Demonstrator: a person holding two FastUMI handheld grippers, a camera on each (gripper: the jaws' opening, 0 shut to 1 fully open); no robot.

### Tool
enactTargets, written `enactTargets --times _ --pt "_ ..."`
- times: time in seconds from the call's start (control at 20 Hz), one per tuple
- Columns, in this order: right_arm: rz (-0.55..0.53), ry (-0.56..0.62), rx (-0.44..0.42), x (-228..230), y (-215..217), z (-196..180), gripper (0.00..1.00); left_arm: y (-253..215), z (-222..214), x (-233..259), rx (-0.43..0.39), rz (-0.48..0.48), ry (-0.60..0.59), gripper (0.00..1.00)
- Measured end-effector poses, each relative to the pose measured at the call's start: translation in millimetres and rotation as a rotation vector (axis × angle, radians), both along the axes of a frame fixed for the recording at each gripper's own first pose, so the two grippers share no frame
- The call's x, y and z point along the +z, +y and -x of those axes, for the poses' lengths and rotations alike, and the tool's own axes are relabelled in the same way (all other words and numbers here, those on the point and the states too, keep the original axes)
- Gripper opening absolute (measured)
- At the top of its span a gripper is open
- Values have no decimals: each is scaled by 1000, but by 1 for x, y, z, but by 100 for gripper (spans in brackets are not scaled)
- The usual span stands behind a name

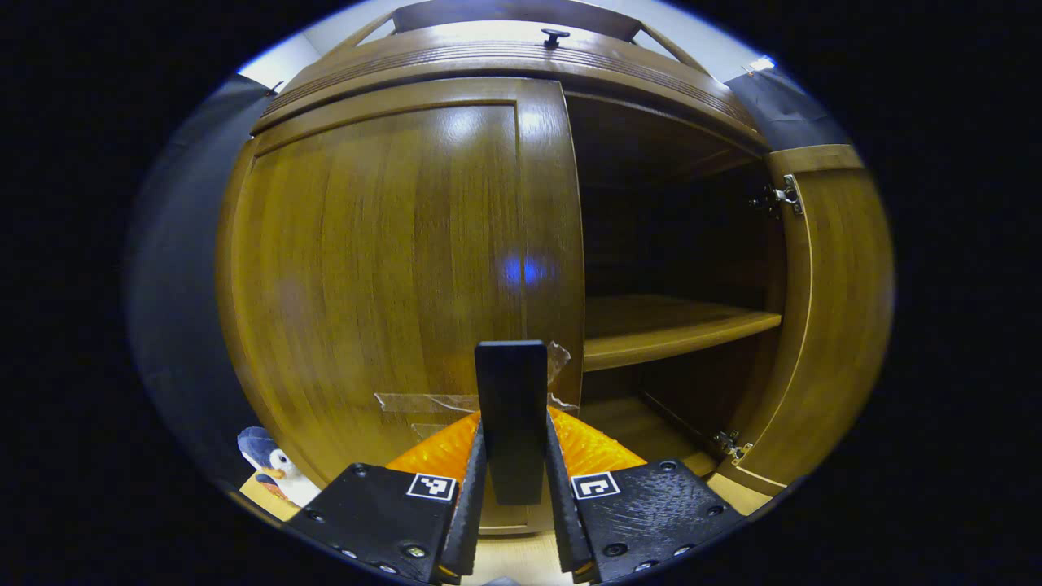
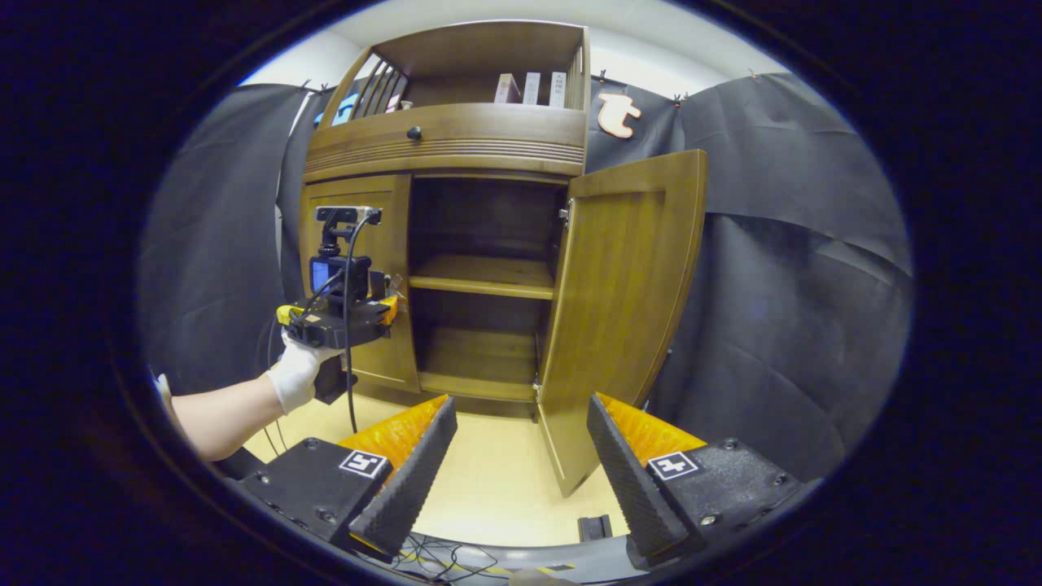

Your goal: Open the right door of the double-door shoe cabinet with the right hand, and open the left door with the left hand.

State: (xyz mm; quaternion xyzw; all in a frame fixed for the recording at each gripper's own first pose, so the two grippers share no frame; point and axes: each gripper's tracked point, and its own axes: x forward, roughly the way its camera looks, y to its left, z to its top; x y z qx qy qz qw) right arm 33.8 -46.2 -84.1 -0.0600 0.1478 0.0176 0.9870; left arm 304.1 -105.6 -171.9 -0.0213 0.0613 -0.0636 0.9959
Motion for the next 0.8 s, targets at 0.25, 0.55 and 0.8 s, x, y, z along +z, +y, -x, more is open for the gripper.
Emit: enactTargets --times 0.25,0.55,0.8 --pt "1 6 11 -2 2 -2 100 1 -4 -1 -2 -10 -3 30" --pt "-2 3 18 -2 1 -2 100 7 9 0 15 9 16 27" --pt "-15 4 20 -5 1 -1 100 13 27 0 26 -18 15 27"
